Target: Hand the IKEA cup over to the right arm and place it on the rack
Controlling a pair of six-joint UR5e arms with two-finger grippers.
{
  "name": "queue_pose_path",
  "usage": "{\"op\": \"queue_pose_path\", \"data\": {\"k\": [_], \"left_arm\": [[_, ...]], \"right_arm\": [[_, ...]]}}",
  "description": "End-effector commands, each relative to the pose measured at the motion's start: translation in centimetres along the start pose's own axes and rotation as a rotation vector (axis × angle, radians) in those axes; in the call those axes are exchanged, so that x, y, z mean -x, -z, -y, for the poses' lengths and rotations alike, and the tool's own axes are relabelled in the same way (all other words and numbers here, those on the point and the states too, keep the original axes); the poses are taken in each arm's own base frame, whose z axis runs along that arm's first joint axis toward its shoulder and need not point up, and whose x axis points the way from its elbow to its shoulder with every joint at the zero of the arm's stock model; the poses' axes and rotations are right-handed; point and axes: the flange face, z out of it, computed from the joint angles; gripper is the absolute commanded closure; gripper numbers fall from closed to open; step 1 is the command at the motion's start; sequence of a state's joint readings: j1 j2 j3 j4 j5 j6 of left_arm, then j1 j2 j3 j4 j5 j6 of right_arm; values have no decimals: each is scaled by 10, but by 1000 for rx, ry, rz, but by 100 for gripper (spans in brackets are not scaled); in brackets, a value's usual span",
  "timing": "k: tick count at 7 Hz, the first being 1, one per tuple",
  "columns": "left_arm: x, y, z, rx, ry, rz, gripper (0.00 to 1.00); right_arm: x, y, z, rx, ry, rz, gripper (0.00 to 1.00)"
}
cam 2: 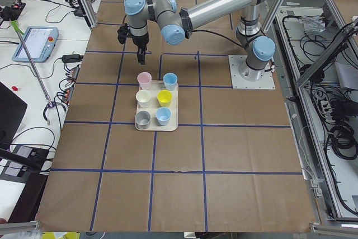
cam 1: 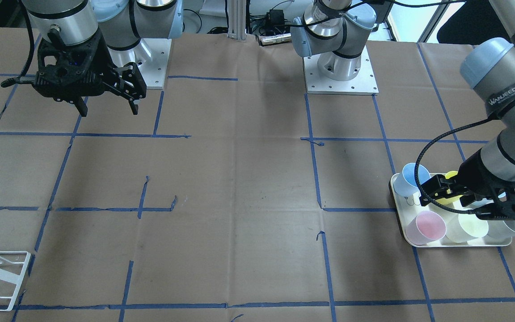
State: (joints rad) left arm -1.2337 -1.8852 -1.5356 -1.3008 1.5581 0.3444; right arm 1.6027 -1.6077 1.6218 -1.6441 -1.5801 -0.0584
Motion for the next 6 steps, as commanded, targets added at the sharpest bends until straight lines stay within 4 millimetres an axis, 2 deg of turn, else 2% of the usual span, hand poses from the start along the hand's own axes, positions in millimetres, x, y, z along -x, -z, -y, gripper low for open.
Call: {"op": "queue_pose_path", "data": {"k": [1,4,5,6], "left_arm": [[2,-37,8,26,-5,-10,1],[0,-100,-2,-27,-16,10,1],[5,-117,0,-34,-19,13,1],[6,-121,1,-32,-33,14,1]], "right_arm": [[0,0,0,-1,0,2,0],[-1,1,1,-8,-1,1,0],[-1,-1,0,1,-1,0,0],[-2,0,1,-1,-3,1,0]]}}
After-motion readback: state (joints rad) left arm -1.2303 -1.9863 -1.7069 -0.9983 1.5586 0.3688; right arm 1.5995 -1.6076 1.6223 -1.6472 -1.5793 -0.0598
